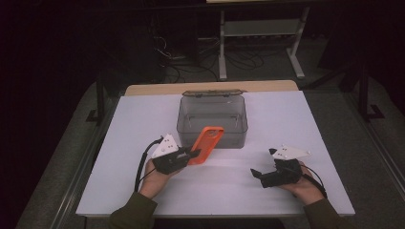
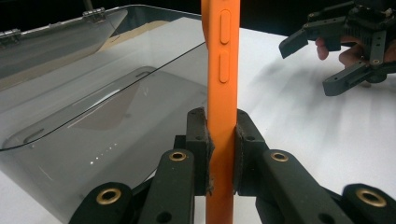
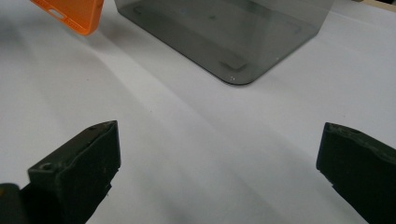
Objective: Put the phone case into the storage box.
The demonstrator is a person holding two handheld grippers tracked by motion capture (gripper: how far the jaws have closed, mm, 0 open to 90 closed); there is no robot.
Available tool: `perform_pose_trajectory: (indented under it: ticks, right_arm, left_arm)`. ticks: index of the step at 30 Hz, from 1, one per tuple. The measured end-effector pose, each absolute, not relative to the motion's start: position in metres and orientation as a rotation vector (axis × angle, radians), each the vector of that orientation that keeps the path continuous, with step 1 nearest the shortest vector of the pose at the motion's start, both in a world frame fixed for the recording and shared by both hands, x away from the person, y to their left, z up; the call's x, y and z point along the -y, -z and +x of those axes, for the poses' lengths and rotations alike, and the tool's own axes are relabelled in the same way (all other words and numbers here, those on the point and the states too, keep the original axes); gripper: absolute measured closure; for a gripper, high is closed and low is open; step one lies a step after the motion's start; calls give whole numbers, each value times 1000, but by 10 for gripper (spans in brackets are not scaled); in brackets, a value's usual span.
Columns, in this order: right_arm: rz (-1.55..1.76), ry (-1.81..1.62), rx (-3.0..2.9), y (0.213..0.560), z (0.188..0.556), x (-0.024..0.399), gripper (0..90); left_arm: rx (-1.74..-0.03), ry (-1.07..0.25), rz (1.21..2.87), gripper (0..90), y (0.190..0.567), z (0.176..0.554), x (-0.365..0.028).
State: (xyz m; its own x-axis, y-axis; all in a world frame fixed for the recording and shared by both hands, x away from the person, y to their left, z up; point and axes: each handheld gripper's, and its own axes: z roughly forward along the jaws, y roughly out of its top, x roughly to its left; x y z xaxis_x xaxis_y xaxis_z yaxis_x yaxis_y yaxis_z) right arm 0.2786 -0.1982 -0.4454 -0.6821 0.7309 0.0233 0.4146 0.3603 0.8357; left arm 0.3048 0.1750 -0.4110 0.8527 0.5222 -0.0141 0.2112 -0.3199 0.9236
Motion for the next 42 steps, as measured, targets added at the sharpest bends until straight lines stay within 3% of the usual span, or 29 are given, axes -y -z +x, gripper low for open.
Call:
perform_pose_trajectory:
  ticks: [17,42]
  right_arm:
    - [1000,-1242,-2276,445,279,198,0]
    - [1003,-1258,-2266,444,279,198,0]
  left_arm:
    - [-555,-352,1890,796,404,304,-176]
    - [-536,-322,1847,796,352,325,-174]
